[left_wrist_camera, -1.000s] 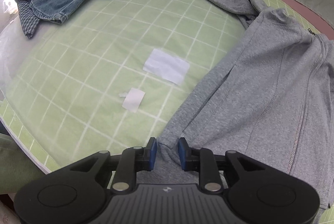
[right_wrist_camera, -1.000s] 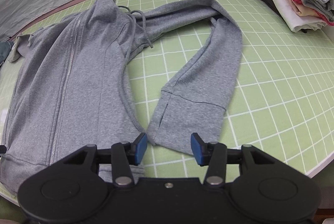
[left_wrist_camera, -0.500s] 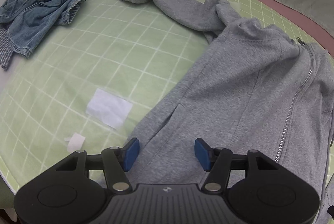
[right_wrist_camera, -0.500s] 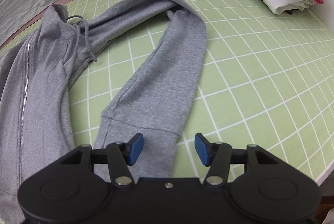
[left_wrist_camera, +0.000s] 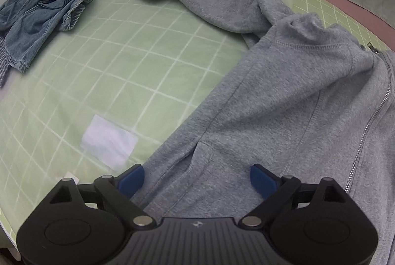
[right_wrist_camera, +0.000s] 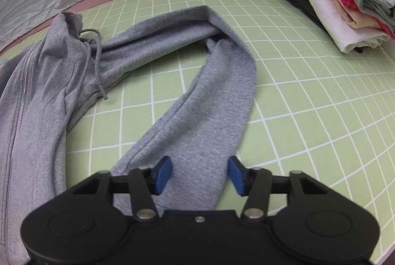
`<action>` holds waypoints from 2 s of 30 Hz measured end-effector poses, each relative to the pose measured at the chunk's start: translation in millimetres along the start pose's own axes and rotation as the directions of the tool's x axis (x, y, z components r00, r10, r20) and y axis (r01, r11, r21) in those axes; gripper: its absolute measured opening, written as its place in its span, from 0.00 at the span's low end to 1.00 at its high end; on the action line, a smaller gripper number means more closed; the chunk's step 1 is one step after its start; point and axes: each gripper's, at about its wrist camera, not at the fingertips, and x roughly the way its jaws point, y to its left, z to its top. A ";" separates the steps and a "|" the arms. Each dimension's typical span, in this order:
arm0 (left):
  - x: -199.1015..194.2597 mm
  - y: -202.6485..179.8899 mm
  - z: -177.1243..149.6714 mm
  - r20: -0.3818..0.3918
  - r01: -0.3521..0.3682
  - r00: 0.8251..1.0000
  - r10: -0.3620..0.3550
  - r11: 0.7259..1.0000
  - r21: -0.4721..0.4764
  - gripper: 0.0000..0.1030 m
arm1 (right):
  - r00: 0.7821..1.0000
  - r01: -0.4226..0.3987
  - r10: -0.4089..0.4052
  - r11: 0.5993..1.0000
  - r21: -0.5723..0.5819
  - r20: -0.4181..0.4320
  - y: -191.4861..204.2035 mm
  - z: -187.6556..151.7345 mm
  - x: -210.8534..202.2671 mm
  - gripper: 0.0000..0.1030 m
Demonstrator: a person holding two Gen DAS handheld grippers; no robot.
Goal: Fold clothes
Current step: 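Reach the right tool to the hoodie sleeve cuff and close on it, then pull the held sleeve outward from the hoodie body with the right tool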
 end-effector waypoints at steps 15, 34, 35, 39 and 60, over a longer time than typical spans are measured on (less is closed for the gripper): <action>0.0 0.2 -8.5 0.010 -0.004 1.000 0.004 0.999 -0.035 1.00 | 0.946 0.317 -0.304 0.941 -0.118 0.112 -43.6 43.8 24.0 0.07; 1.9 2.7 -1.0 0.011 -0.003 1.000 0.004 0.999 -0.038 1.00 | 0.986 0.144 -0.151 0.984 0.101 0.066 -46.7 41.9 22.7 0.39; 2.0 2.8 -1.1 0.012 -0.003 1.000 0.004 0.999 -0.039 1.00 | 0.987 0.138 -0.145 0.984 0.110 0.064 -50.5 42.3 22.6 0.36; 2.1 2.3 -1.6 0.013 -0.004 1.000 0.004 0.999 -0.040 1.00 | 0.975 0.195 -0.205 0.975 0.105 0.085 -71.7 49.0 21.3 0.06; 1.1 4.0 0.2 0.006 -0.004 1.000 0.004 0.999 -0.043 1.00 | 0.866 0.475 -0.499 0.843 0.254 0.037 -143.5 44.1 6.6 0.45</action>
